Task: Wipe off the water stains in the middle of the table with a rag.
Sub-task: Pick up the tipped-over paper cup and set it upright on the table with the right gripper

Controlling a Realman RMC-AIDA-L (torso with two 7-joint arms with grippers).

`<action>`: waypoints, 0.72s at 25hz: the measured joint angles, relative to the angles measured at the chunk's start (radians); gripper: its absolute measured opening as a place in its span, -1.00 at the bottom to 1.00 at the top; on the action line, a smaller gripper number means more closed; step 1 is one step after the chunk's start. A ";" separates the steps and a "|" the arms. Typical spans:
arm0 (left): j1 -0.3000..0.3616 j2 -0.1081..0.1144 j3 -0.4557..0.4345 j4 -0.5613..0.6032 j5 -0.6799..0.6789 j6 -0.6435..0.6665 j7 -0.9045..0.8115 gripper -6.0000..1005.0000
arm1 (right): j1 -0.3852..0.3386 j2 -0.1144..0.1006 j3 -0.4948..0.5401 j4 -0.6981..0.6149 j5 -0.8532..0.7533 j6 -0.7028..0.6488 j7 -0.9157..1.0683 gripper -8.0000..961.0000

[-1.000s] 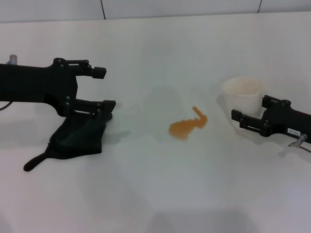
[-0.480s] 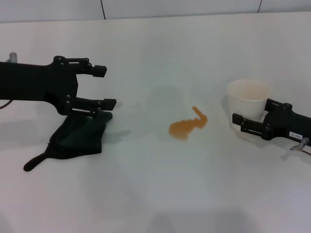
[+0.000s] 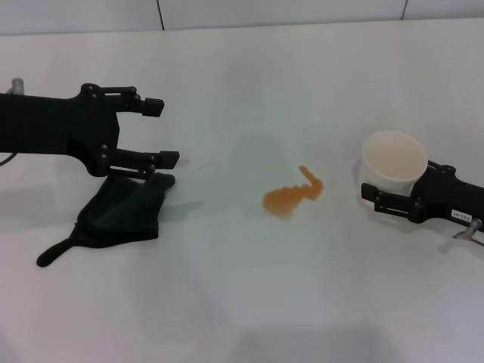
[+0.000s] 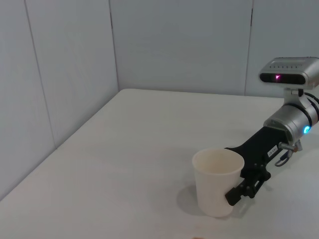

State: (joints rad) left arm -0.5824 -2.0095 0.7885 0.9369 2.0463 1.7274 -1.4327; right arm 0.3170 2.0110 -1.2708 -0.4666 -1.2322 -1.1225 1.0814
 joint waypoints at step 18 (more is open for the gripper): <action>0.000 0.000 0.000 0.000 0.000 0.000 0.003 0.66 | -0.039 -0.009 -0.004 -0.011 -0.030 0.001 0.055 0.80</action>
State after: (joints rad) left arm -0.5821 -2.0096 0.7884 0.9373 2.0463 1.7272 -1.4300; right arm 0.2780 2.0022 -1.2744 -0.4779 -1.2618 -1.1215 1.1362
